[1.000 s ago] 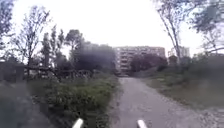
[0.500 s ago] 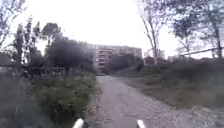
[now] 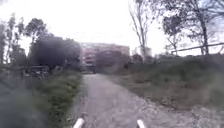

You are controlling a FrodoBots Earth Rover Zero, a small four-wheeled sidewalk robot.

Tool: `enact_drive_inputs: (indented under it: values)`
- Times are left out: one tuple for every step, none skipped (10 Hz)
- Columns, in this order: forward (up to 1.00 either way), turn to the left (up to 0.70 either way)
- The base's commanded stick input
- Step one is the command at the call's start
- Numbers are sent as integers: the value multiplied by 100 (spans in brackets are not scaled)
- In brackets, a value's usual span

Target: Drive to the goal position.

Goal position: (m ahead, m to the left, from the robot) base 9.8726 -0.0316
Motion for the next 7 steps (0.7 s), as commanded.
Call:
enact_drive_inputs:
  values:
    - [50,0]
    - [50,0]
    - [50,0]
    - [50,0]
    - [50,0]
    - [50,0]
    - [50,0]
